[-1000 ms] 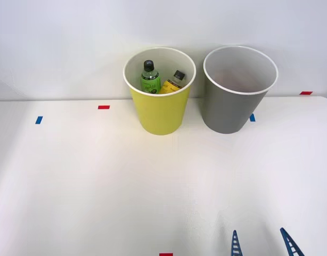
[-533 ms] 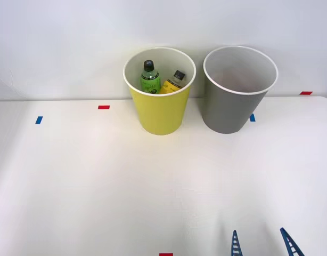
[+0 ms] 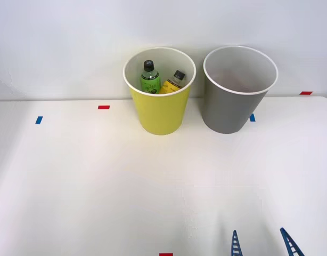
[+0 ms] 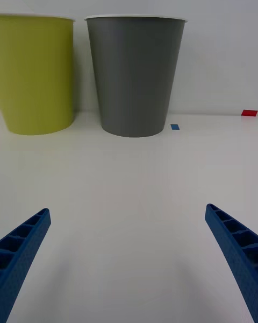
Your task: Put cans in the gray bin, plastic bottles in the light green bin
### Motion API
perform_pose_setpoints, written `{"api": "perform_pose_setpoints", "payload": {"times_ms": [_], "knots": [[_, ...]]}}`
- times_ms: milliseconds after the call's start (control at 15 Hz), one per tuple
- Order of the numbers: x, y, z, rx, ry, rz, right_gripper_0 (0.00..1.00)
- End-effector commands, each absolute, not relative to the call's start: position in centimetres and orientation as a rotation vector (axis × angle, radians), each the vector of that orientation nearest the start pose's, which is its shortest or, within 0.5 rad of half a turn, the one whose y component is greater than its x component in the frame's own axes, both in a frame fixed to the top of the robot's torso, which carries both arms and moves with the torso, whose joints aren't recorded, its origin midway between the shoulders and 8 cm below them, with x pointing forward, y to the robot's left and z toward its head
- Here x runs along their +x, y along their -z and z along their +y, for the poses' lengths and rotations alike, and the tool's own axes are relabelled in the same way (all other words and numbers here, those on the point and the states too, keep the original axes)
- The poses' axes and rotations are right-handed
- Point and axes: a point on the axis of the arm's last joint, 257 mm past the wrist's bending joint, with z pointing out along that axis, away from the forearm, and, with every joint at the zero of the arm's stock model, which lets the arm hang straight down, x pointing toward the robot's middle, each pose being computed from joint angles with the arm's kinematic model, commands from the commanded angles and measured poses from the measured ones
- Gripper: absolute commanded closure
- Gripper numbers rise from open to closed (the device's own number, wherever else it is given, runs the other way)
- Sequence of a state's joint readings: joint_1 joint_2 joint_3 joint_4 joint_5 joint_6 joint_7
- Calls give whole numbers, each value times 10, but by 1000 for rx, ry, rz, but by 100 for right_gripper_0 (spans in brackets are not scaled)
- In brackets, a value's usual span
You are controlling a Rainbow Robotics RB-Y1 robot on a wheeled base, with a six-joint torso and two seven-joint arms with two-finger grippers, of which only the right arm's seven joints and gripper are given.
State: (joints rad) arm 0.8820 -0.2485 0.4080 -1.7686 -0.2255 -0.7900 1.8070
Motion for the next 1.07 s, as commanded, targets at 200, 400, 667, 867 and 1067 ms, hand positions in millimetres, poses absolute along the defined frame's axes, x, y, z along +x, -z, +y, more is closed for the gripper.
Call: {"api": "perform_pose_setpoints", "payload": {"times_ms": [200, 400, 667, 867, 1067], "knots": [[237, 285, -207, -39, 10, 1492, 0], [237, 285, -207, -39, 10, 1492, 0], [237, 285, -207, -39, 10, 1492, 0], [237, 285, -207, -39, 10, 1492, 0], [237, 285, -207, -39, 10, 1492, 0]]}}
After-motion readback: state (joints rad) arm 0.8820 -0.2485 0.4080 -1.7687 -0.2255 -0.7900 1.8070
